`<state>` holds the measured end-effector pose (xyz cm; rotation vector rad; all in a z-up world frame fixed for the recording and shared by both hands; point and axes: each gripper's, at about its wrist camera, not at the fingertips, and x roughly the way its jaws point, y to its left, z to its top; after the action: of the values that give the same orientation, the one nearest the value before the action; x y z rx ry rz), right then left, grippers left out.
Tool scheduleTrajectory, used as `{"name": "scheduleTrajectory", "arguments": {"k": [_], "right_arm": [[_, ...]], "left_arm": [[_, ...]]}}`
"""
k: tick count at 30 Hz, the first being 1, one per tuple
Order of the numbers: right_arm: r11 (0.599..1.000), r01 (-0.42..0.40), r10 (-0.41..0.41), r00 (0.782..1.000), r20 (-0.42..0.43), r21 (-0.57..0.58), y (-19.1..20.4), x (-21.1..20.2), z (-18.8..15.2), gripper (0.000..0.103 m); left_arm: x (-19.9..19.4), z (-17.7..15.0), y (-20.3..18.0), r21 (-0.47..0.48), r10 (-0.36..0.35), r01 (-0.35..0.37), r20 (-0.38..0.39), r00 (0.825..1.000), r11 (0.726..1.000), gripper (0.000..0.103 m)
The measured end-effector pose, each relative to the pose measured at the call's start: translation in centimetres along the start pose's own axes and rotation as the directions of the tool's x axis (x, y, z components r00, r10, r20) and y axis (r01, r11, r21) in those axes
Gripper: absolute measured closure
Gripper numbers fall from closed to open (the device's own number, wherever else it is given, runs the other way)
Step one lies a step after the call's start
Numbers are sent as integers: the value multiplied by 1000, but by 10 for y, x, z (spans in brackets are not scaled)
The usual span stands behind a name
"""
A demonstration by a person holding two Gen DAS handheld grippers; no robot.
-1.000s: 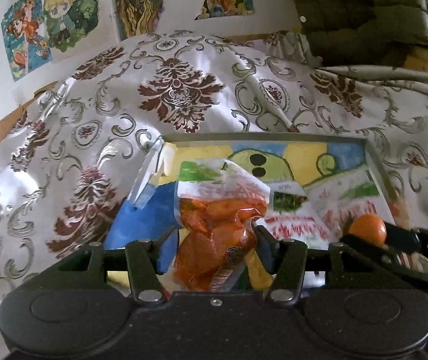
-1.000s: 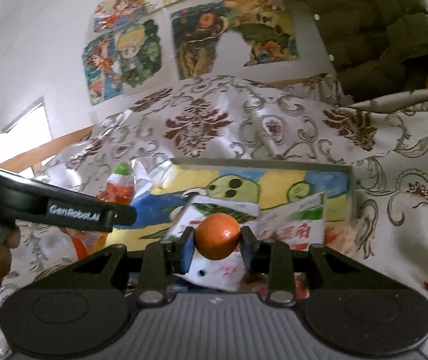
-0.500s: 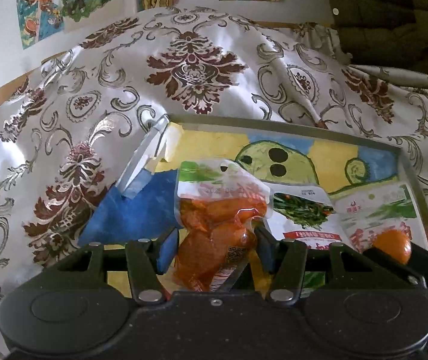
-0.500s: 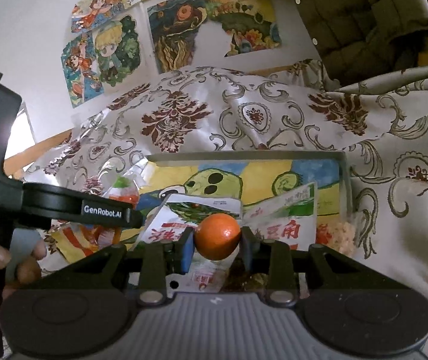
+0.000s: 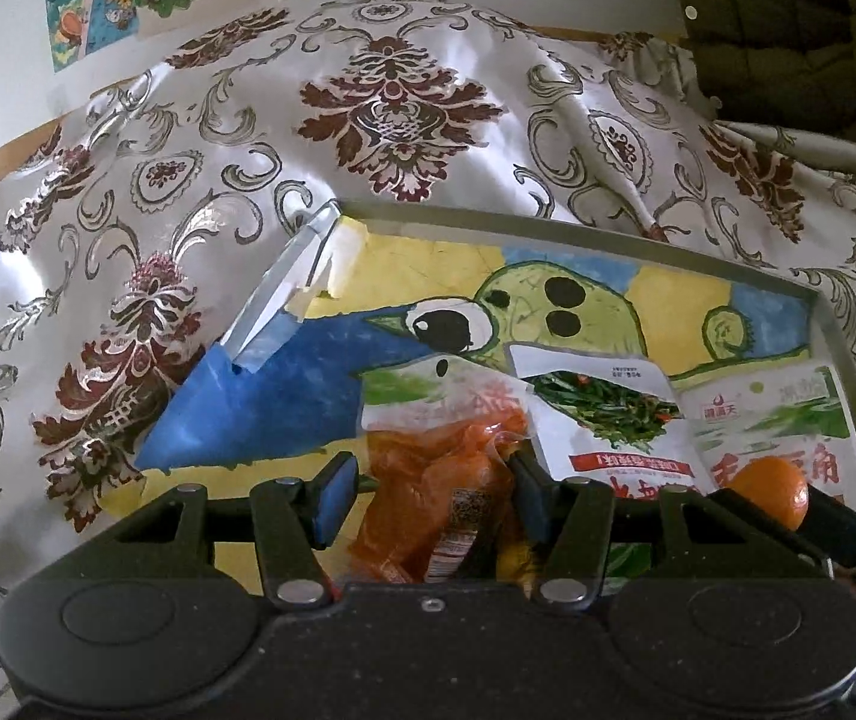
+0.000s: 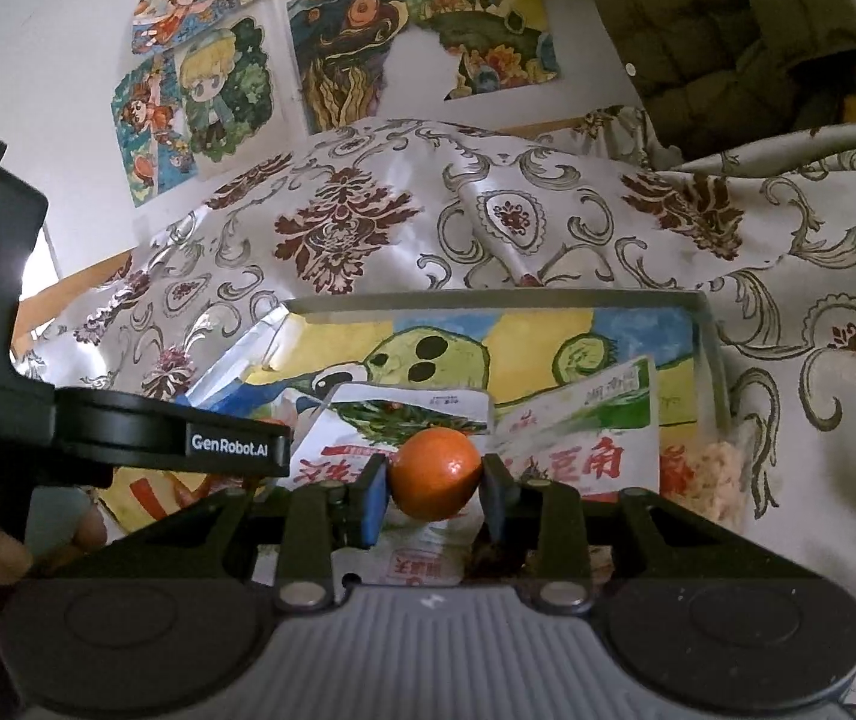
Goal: Organize snacks
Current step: 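Carry the sausage pack to the tray with the left tool while the right tool carries the fruit, then lower the sausage pack and orange fruit into the tray and open both tools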
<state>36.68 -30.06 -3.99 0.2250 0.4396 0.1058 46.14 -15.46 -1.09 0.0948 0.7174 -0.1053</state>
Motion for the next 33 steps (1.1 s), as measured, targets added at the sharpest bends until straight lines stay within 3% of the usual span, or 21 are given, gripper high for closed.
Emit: {"name": "scheduleTrajectory", "arguments": {"k": [3, 9, 23, 29, 33], "right_arm": [[1000, 4, -4, 1000, -8, -5, 0, 1, 0, 65], [1000, 11, -11, 1000, 1, -12, -1, -2, 1, 49], [999, 33, -33, 999, 13, -38, 2, -9, 7, 32], [999, 39, -38, 999, 36, -37, 6, -23, 14, 17], [999, 39, -39, 998, 47, -10, 7, -39, 19, 6]], "left_arm": [[1, 0, 1, -19, 0, 0, -7, 1000, 1000, 43], [-2, -2, 8, -60, -9, 8, -14, 1000, 998, 38], [-25, -4, 24, -92, -16, 18, 17, 1000, 996, 20], [-52, -5, 44, -150, -5, 14, 59, 998, 989, 6], [-74, -8, 54, -191, 8, 10, 89, 996, 982, 2]]}}
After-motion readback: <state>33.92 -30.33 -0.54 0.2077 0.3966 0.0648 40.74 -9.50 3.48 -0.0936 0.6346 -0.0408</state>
